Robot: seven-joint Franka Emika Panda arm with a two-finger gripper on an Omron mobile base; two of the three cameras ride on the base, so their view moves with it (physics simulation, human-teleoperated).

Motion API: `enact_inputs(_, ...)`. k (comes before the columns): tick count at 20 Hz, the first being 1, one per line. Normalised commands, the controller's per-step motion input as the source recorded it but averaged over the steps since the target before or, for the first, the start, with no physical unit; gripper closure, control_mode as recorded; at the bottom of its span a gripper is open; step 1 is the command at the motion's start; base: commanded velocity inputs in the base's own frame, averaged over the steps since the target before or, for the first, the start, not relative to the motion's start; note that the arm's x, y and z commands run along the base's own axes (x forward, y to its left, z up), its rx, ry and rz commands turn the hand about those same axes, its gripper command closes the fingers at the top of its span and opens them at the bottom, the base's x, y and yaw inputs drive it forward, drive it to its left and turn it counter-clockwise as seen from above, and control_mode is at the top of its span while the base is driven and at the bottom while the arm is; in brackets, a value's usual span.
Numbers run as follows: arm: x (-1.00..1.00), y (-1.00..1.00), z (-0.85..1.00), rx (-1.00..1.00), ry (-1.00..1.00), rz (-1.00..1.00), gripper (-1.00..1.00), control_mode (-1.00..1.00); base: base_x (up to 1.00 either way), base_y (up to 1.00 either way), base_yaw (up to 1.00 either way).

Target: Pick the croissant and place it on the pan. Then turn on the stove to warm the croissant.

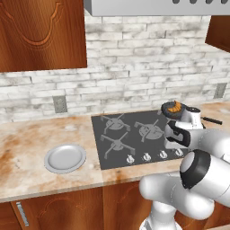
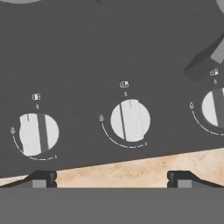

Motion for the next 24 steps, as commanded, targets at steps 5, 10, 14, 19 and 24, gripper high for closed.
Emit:
enact_inputs(5, 0.00, -0.05, -0.01, 0.00, 0.00, 0.10, -1.00, -1.00, 0.00, 0.00, 0.00)
enact_inputs(10, 0.07, -0.06, -0.07, 0.00, 0.00, 0.09, -1.00, -1.00, 0.00, 0.00, 0.00)
enact_inputs(14, 0.11, -0.01, -0.10, 0.00, 0.00, 0.06, -1.00, -1.00, 0.00, 0.00, 0.00)
enact_inputs(19, 0.11, -0.03, -0.08, 0.00, 0.00, 0.02, -1.00, -1.00, 0.00, 0.00, 0.00)
enact_inputs(24, 0.10, -0.07, -0.08, 0.00, 0.00, 0.01, -1.00, -1.00, 0.00, 0.00, 0.00)
